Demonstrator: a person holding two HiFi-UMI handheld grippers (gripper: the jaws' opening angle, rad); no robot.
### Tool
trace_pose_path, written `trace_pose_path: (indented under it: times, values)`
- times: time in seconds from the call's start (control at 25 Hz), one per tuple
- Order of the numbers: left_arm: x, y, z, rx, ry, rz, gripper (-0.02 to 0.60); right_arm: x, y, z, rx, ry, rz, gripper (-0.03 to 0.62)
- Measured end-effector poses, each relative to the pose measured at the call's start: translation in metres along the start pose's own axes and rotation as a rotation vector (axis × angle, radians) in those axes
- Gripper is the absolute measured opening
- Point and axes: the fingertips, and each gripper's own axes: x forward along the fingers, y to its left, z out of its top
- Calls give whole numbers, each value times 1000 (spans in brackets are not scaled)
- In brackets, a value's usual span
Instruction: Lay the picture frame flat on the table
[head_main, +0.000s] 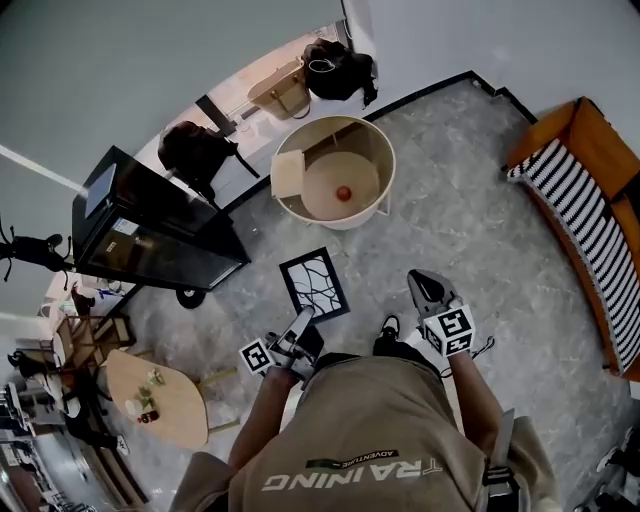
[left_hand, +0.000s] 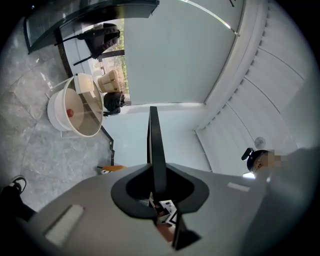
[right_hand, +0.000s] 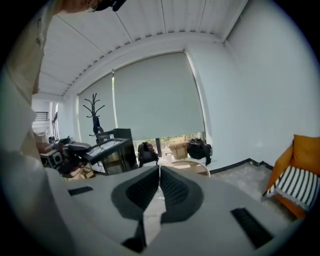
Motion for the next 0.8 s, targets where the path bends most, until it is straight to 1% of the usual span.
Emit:
trace_pose_path:
  times: [0.12,0.28,0.4,0.56,0.68,0.8]
  values:
    - [28,11,7,5,-10,10,49,12,-13,-6,-62,53,47,9]
    - [36,25,15,-41,-37,51,49,27,-2,-14,-159,80,108,9]
    - [40,35,23,-48,-50,72,49,41,4,-17,-147,92,153,9]
    - [42,50,45,-64,-67,71,49,70,11,-16,-139,98,188,9]
    - [54,63,79,-89,-60,76,49,106,9,1,-139,106,186,9]
    - [73,78,113,-116,-59,62,49,138,-4,14,-139,121,156,9]
